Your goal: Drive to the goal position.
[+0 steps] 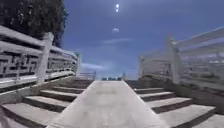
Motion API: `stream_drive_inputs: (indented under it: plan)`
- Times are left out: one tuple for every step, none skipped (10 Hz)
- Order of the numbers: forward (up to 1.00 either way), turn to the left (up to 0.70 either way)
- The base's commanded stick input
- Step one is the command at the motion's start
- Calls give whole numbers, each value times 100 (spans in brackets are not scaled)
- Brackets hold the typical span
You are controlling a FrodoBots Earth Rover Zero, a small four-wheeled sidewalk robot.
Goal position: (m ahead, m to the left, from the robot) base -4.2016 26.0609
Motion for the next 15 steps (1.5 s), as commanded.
stream_drive_inputs:
  plan:
    - [45,0]
    - [45,0]
    - [45,0]
    - [45,0]
    - [45,4]
    - [45,18]
    - [45,19]
    - [45,0]
    - [45,0]
    - [45,0]
    - [45,0]
    - [45,0]
    - [45,0]
    - [45,0]
    - [45,0]
